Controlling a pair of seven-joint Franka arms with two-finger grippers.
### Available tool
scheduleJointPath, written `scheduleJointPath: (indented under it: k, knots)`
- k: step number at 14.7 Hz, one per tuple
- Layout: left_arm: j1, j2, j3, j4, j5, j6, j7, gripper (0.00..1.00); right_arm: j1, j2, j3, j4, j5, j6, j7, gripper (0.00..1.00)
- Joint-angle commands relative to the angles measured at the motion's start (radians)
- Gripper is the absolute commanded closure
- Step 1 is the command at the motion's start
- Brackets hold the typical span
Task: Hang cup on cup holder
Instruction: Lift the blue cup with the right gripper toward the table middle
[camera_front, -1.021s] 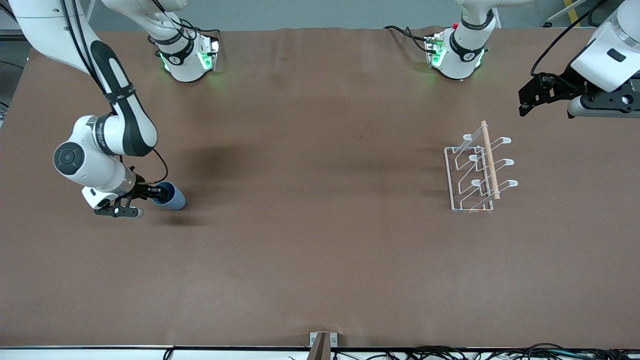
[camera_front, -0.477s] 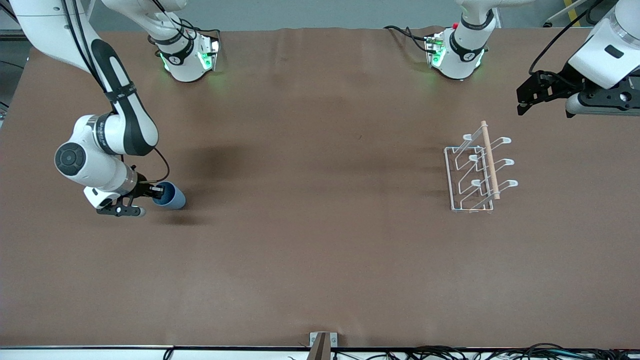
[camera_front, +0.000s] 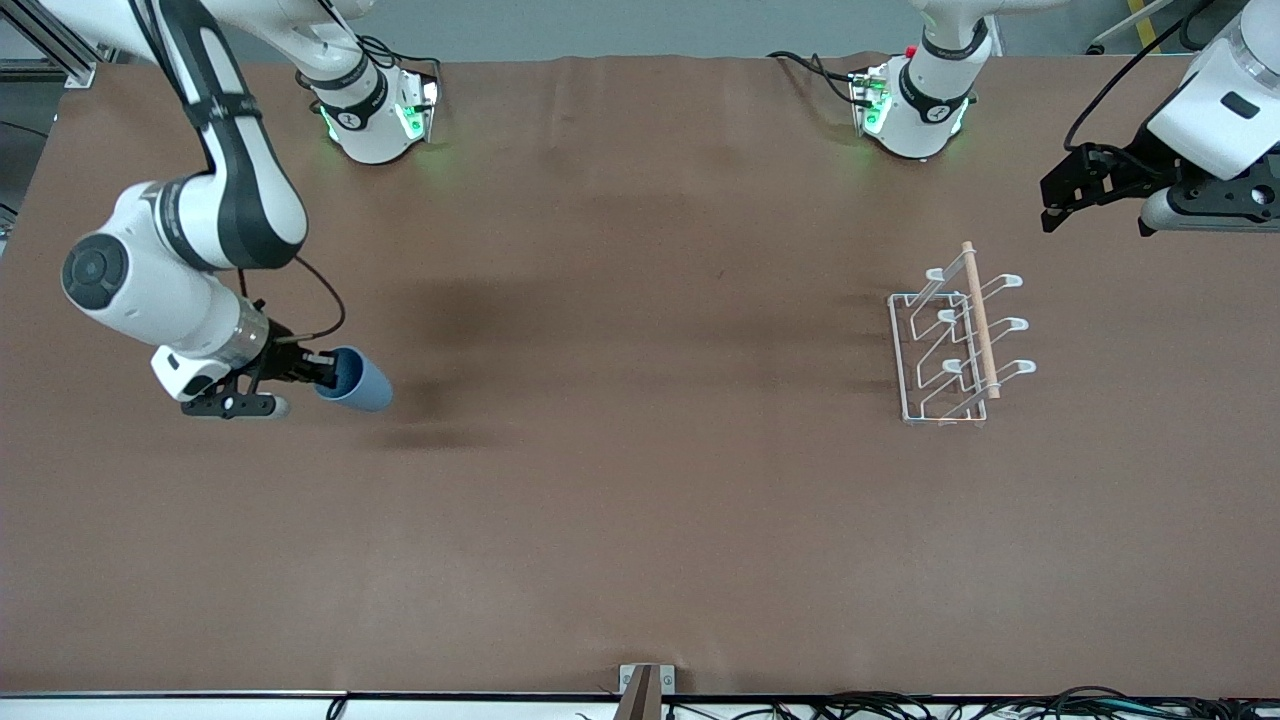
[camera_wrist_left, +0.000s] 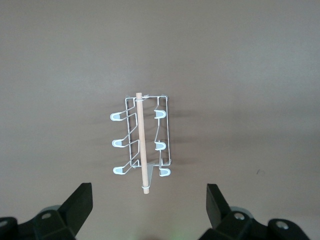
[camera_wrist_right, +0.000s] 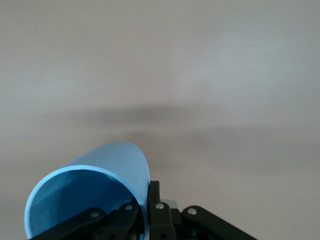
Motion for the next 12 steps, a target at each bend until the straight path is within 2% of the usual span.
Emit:
scheduleJointPath:
  k: [1, 5, 8, 10, 12]
  knots:
    - [0.006, 0.013, -0.004, 0.027, 0.001, -0.010, 0.010, 0.00, 0.071, -0.034, 0.003, -0.008, 0.153, -0.004, -0.008, 0.97]
    - [-0.003, 0.022, -0.006, 0.029, -0.004, -0.009, 0.010, 0.00, 0.210, -0.039, 0.006, 0.041, 0.446, -0.006, -0.003, 0.97]
    - [-0.017, 0.022, -0.012, 0.029, -0.016, -0.009, 0.007, 0.00, 0.281, -0.036, 0.006, 0.074, 0.629, -0.007, -0.008, 0.99]
    - [-0.018, 0.024, -0.014, 0.026, -0.086, -0.010, 0.012, 0.00, 0.327, -0.034, 0.006, 0.103, 0.757, -0.007, -0.011, 0.99]
    - [-0.063, 0.024, -0.029, 0.027, -0.133, -0.013, -0.007, 0.00, 0.358, -0.027, 0.008, 0.137, 0.850, -0.024, -0.014, 0.99]
